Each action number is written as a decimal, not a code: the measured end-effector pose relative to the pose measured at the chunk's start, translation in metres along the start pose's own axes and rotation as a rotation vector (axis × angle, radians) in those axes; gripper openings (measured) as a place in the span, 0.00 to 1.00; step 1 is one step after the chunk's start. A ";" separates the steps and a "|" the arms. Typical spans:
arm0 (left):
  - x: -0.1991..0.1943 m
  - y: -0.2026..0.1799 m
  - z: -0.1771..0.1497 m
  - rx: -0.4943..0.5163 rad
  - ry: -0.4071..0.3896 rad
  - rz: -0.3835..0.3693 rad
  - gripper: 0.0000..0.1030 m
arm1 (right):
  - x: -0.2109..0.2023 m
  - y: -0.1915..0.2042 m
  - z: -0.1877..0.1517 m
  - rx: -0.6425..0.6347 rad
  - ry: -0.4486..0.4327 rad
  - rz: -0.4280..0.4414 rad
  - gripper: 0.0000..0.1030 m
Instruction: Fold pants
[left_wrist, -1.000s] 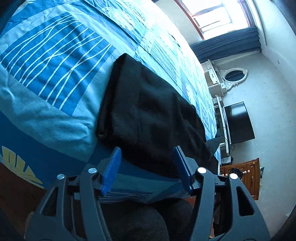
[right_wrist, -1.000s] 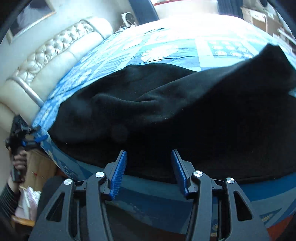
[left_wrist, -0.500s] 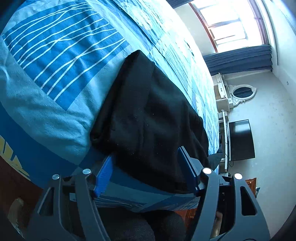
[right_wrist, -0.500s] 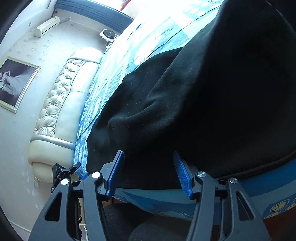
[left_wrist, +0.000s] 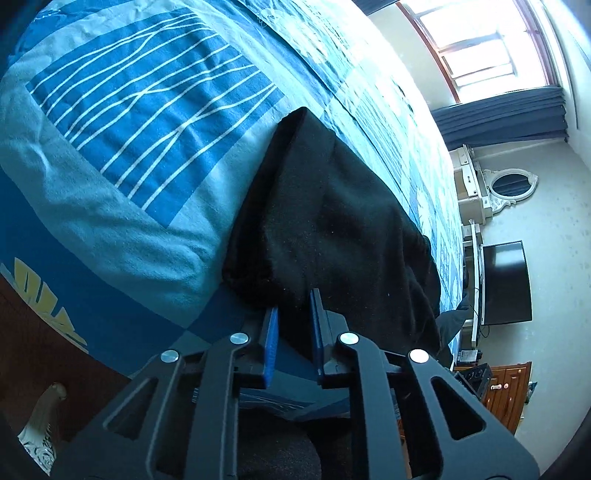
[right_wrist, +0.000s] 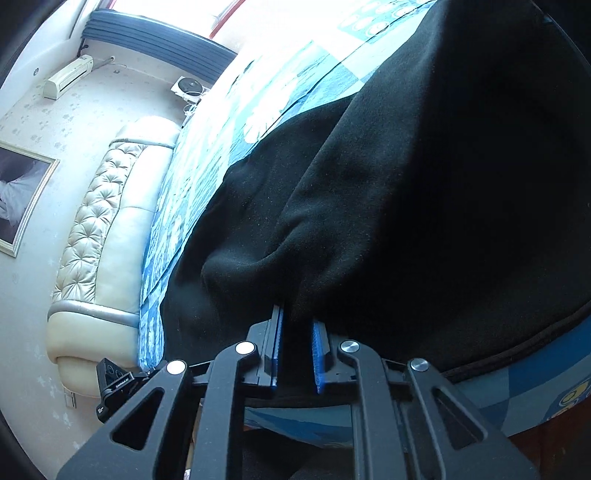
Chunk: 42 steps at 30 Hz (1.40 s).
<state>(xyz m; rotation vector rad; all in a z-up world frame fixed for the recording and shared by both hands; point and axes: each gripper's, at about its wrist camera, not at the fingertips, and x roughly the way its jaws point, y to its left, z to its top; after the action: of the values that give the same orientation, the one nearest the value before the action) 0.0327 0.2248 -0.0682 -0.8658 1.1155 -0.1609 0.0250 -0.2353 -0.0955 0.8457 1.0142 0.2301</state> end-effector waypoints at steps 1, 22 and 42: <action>-0.006 -0.002 0.001 0.008 -0.014 -0.010 0.09 | -0.005 0.004 -0.002 -0.009 -0.015 0.006 0.09; -0.022 0.001 -0.031 0.236 -0.021 0.139 0.30 | -0.039 -0.037 -0.028 0.070 -0.004 0.014 0.24; 0.049 -0.097 -0.009 0.407 -0.185 0.365 0.94 | -0.182 -0.245 0.228 0.454 -0.551 -0.174 0.54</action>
<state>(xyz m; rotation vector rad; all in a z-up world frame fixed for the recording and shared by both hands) 0.0768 0.1294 -0.0390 -0.3004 1.0018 -0.0020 0.0648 -0.6145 -0.0945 1.1422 0.6153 -0.3826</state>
